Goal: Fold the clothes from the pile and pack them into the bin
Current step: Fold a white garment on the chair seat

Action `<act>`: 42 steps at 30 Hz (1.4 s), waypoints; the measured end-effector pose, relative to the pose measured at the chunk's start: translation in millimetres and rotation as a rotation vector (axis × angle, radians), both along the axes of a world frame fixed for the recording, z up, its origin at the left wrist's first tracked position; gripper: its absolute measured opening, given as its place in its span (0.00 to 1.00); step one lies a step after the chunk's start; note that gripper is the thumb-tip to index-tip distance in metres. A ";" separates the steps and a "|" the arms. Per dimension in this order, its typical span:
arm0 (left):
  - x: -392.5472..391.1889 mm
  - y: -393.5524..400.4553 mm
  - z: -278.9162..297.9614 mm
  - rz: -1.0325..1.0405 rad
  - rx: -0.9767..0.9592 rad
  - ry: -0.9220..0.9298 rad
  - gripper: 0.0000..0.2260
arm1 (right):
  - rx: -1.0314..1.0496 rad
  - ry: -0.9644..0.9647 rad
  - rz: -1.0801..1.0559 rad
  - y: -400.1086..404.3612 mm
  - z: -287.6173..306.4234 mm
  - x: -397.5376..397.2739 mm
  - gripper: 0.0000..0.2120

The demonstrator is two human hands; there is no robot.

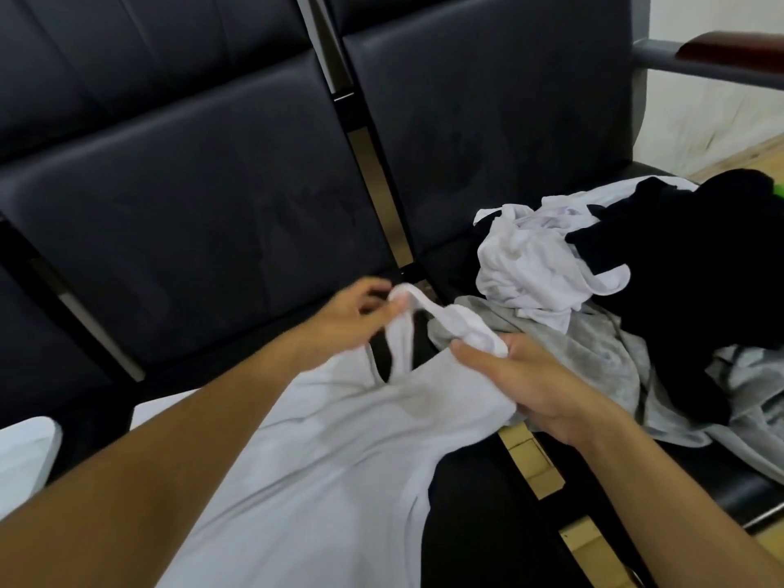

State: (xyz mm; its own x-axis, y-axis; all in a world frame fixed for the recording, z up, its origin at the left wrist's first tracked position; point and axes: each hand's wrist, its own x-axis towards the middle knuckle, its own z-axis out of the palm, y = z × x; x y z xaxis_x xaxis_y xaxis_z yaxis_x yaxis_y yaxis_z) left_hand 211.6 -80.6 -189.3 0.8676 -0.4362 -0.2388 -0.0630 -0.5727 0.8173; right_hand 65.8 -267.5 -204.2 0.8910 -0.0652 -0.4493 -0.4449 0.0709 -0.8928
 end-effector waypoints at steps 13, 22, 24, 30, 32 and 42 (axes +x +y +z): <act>17.7 95.8 -38.3 0.425 0.490 -0.302 0.10 | 0.109 0.076 -0.053 -8.2 -11.3 1.8 0.08; 6.0 65.2 -39.2 -0.139 0.703 -0.303 0.21 | 0.089 0.078 0.028 10.6 -21.1 12.7 0.11; 2.6 44.4 -44.8 -0.222 0.635 -0.196 0.24 | 0.186 0.062 0.007 11.6 -21.6 13.8 0.10; -1.4 -3.7 -47.0 -0.302 0.470 -0.371 0.15 | 0.010 -0.135 -0.029 11.5 -24.2 16.6 0.09; -11.3 -20.8 -34.6 -0.207 0.210 -0.115 0.11 | 0.102 -0.220 -0.074 10.7 -22.6 20.4 0.07; -11.9 -40.3 46.6 -0.024 -0.302 0.216 0.12 | -0.231 -0.283 0.103 12.4 -18.3 16.4 0.20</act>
State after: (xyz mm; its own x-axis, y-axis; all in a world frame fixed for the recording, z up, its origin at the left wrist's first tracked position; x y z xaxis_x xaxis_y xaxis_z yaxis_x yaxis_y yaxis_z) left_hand 199.8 -120.9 -142.6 0.7999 -0.5347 -0.2725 0.1187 -0.3041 0.9452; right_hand 82.3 -255.1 -222.5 0.9849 -0.0395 -0.1686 -0.1730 -0.1790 -0.9685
